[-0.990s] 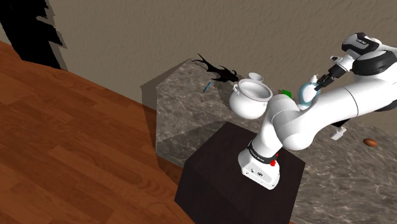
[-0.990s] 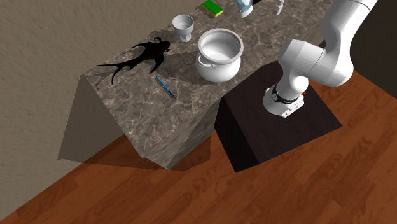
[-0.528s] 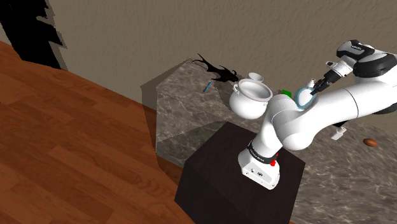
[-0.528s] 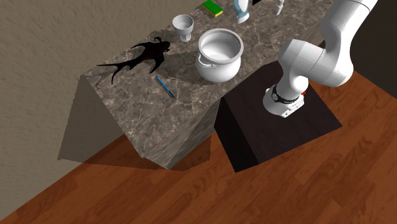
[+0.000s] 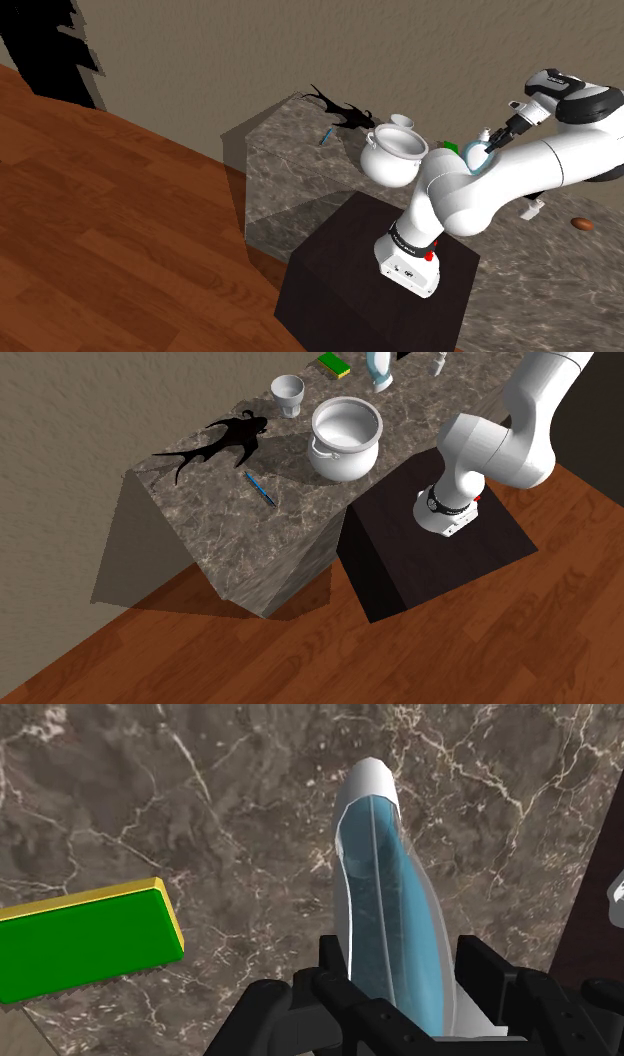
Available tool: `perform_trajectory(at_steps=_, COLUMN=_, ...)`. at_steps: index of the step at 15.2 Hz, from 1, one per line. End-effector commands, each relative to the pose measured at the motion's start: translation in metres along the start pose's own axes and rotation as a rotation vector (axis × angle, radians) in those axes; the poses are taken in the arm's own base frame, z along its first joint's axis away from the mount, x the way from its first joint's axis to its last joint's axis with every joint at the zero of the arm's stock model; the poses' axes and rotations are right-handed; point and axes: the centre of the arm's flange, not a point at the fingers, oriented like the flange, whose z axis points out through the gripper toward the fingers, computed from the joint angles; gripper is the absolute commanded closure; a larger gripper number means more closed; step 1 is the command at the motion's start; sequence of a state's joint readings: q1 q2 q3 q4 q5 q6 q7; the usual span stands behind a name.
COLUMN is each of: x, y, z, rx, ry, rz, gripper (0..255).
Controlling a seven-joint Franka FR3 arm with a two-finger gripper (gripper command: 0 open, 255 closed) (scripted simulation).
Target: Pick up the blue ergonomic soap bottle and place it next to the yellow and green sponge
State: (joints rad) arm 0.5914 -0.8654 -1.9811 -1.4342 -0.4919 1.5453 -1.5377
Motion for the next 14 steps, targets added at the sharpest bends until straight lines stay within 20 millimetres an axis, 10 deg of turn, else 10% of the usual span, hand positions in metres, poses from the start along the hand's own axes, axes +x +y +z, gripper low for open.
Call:
perform_trajectory(at_steps=1, x=0.0, y=0.0, z=0.0, rx=0.0, ry=0.0, rz=0.0, gripper=255)
perform_trajectory(at_steps=2, x=0.0, y=0.0, z=0.0, rx=0.0, ry=0.0, rz=0.0, gripper=255)
perform_trajectory(at_steps=3, x=0.0, y=0.0, z=0.0, rx=0.0, ry=0.0, rz=0.0, gripper=0)
perform_trajectory(at_steps=8, x=0.0, y=0.0, z=0.0, rx=0.0, ry=0.0, rz=0.0, gripper=0)
perform_trajectory(at_steps=14, x=0.0, y=0.0, z=-0.05, rx=0.0, ry=0.0, rz=0.0, gripper=0)
